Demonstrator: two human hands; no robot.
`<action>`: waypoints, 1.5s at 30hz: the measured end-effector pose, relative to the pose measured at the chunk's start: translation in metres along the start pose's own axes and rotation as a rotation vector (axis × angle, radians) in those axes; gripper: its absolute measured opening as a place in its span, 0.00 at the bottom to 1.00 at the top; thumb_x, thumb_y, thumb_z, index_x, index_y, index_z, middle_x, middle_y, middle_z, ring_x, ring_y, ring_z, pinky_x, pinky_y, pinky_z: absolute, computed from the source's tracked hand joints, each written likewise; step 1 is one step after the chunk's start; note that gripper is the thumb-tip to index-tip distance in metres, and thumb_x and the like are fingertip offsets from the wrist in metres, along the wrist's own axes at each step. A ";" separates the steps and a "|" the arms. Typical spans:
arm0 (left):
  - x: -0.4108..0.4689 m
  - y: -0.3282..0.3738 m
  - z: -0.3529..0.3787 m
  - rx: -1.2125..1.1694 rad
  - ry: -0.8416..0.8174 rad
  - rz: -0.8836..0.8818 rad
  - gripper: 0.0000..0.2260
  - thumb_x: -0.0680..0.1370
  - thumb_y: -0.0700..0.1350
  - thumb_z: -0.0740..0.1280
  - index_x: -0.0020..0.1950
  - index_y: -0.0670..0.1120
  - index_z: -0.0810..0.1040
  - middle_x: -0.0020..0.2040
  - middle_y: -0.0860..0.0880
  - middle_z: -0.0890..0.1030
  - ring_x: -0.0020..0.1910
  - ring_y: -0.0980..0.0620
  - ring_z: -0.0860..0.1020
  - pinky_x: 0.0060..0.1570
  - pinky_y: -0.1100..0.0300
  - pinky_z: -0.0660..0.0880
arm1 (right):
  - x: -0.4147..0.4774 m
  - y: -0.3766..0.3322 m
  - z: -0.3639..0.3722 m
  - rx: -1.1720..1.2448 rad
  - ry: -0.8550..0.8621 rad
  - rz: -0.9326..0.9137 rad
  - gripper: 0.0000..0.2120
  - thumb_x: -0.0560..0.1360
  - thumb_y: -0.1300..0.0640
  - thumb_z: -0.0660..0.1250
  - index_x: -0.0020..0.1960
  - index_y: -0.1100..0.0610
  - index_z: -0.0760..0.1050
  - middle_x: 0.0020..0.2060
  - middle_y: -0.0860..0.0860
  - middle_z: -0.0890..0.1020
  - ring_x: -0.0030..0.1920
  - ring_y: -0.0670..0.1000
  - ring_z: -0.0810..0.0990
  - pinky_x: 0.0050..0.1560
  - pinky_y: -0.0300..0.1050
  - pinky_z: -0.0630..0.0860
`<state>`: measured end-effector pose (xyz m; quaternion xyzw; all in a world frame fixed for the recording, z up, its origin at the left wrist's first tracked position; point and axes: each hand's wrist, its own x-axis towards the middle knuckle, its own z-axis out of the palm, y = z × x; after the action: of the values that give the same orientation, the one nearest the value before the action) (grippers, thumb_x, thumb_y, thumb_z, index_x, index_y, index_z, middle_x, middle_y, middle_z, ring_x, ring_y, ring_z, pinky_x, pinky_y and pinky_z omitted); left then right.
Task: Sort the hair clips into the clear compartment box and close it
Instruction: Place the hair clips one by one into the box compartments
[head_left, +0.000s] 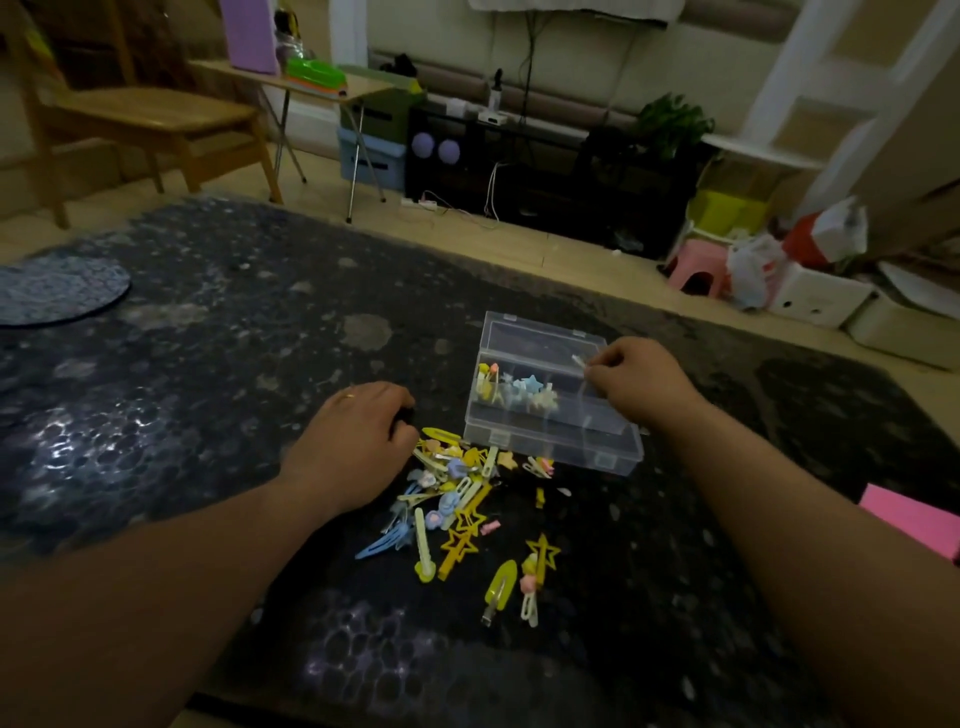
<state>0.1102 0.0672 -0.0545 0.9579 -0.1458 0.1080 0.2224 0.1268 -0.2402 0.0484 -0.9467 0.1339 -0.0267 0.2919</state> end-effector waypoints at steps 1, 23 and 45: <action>0.000 -0.001 0.000 0.000 0.000 0.001 0.16 0.81 0.50 0.60 0.66 0.50 0.77 0.64 0.52 0.80 0.63 0.52 0.75 0.67 0.53 0.69 | 0.012 0.001 0.004 -0.039 -0.017 0.027 0.08 0.83 0.58 0.70 0.51 0.62 0.85 0.47 0.61 0.85 0.43 0.53 0.83 0.38 0.47 0.80; -0.001 0.002 -0.002 0.013 -0.030 0.004 0.19 0.78 0.53 0.56 0.64 0.51 0.77 0.62 0.52 0.80 0.62 0.51 0.75 0.68 0.52 0.67 | -0.019 -0.007 0.017 -0.133 0.159 -0.227 0.10 0.84 0.50 0.67 0.47 0.54 0.80 0.39 0.50 0.83 0.39 0.50 0.81 0.36 0.43 0.72; -0.001 0.004 -0.003 0.017 -0.015 0.002 0.17 0.80 0.49 0.59 0.65 0.49 0.78 0.63 0.51 0.81 0.62 0.50 0.76 0.66 0.52 0.71 | -0.114 -0.003 0.055 -0.307 -0.393 -0.641 0.03 0.80 0.50 0.70 0.48 0.48 0.78 0.44 0.45 0.81 0.44 0.47 0.80 0.47 0.52 0.80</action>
<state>0.1077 0.0652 -0.0505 0.9604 -0.1476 0.1023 0.2131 0.0246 -0.1769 0.0072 -0.9600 -0.2241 0.0855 0.1442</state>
